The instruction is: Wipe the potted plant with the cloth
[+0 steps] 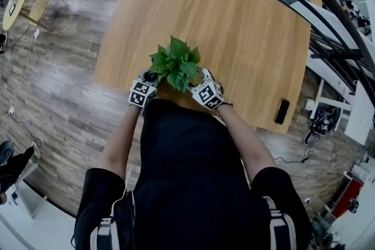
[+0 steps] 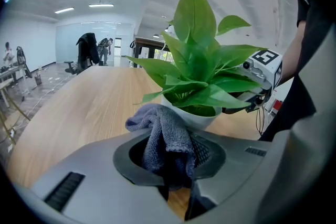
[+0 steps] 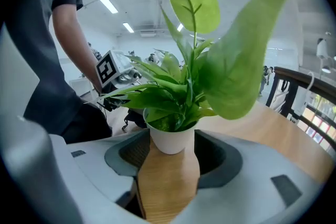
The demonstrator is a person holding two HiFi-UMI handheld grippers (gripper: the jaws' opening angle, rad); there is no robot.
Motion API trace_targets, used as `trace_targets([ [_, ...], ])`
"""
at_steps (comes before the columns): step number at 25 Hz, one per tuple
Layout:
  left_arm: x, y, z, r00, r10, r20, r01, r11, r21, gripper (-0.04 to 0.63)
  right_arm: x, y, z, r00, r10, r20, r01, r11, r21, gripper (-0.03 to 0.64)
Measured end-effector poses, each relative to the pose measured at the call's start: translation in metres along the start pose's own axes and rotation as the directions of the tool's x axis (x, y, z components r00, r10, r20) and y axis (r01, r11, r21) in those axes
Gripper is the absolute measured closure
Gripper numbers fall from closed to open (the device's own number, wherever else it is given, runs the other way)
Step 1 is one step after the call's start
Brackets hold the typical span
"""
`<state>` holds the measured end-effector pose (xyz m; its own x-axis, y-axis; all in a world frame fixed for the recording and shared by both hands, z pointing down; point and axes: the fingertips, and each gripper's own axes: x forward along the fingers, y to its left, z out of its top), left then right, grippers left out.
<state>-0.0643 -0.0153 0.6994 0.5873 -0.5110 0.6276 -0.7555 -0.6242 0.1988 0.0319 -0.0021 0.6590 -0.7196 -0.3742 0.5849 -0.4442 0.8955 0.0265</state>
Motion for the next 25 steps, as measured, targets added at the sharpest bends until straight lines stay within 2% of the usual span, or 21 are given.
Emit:
trace_targets([
  [2,0.000,0.001,0.003,1.000,-0.004,-0.005,0.004,1.000,-0.011,0.480,0.007,-0.002,0.005,1.000,0.010,-0.008,-0.011,0.999,-0.033,0.370],
  [7,0.003,0.000,-0.001,1.000,-0.006,-0.023,0.007,1.000,0.016,0.480,0.010,-0.004,0.007,1.000,0.012,-0.014,-0.013,1.000,-0.007,0.370],
  [12,-0.003,-0.013,-0.001,0.998,-0.056,-0.023,0.058,0.995,0.084,0.480,0.011,-0.007,0.007,1.000,-0.007,-0.022,0.007,1.000,-0.006,0.370],
  [17,-0.011,-0.027,-0.009,0.995,-0.097,-0.020,0.098,0.989,0.111,0.480,0.015,-0.005,0.010,1.000,-0.011,-0.015,0.011,1.000,-0.001,0.370],
  [25,-0.014,-0.021,-0.008,0.997,-0.077,0.007,0.076,0.993,0.090,0.480,0.013,0.007,0.012,0.999,-0.043,-0.022,0.043,0.999,0.000,0.370],
])
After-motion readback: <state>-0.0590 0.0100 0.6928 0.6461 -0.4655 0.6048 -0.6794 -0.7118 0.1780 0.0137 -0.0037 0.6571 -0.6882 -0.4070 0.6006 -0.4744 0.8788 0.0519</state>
